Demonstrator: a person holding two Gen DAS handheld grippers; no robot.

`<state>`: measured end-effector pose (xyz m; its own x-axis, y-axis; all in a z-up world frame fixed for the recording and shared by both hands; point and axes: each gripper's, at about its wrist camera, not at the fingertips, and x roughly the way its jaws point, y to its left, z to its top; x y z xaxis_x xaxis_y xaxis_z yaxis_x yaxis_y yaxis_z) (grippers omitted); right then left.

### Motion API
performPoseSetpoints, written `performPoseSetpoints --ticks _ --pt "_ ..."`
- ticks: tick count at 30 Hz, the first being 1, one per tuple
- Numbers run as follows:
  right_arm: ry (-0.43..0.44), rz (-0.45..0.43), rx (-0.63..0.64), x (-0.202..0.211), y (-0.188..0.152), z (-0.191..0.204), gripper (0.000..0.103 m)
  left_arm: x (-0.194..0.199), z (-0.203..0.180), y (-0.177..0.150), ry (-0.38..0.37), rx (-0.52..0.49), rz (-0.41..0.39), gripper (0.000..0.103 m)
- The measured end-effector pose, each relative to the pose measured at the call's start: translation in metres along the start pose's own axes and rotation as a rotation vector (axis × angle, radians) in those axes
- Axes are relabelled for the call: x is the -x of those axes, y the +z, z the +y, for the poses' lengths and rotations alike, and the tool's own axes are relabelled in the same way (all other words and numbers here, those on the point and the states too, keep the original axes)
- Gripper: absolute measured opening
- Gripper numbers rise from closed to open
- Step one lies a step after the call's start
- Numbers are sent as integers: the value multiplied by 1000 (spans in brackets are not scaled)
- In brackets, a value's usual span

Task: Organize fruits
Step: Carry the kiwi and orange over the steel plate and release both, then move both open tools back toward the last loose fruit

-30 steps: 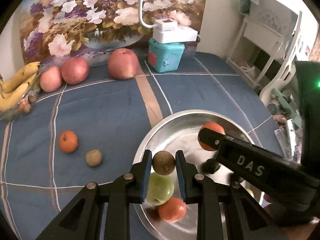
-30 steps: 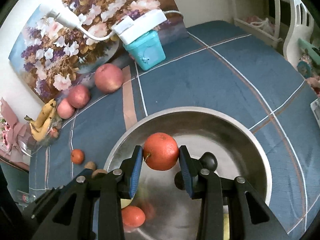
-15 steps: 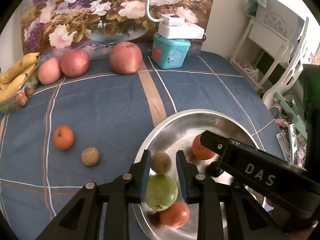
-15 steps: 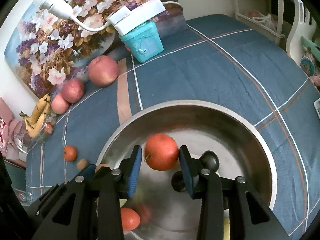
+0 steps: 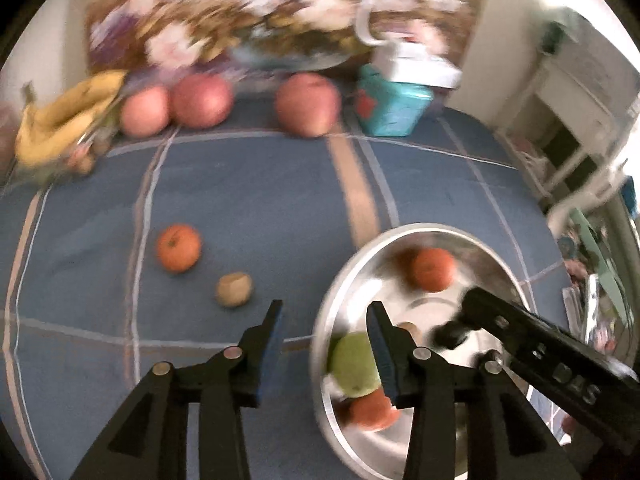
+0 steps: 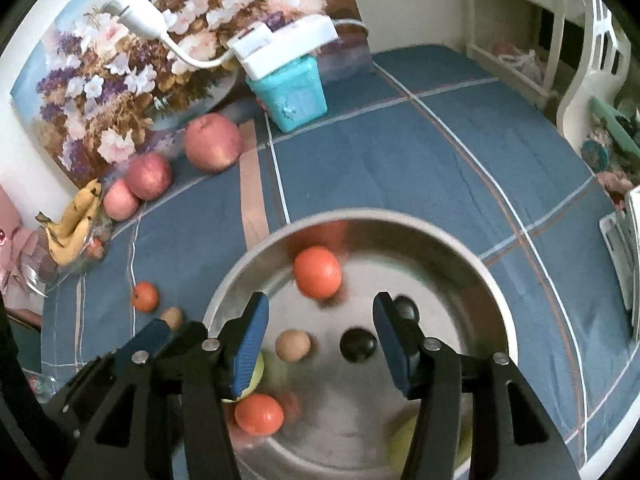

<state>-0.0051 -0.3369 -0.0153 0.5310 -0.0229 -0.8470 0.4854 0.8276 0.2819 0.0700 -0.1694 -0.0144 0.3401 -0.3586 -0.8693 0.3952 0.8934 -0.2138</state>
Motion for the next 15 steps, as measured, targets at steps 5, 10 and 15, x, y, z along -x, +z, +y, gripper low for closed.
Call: performPoseSetpoints --ticks 5,10,15 --pt "5 42 -1 3 -10 1 56 4 28 1 48 91 15 46" --pt "-6 33 44 8 -13 11 56 13 48 2 44 159 10 59" --pt "-7 19 83 12 -13 22 67 18 61 5 65 197 10 79"
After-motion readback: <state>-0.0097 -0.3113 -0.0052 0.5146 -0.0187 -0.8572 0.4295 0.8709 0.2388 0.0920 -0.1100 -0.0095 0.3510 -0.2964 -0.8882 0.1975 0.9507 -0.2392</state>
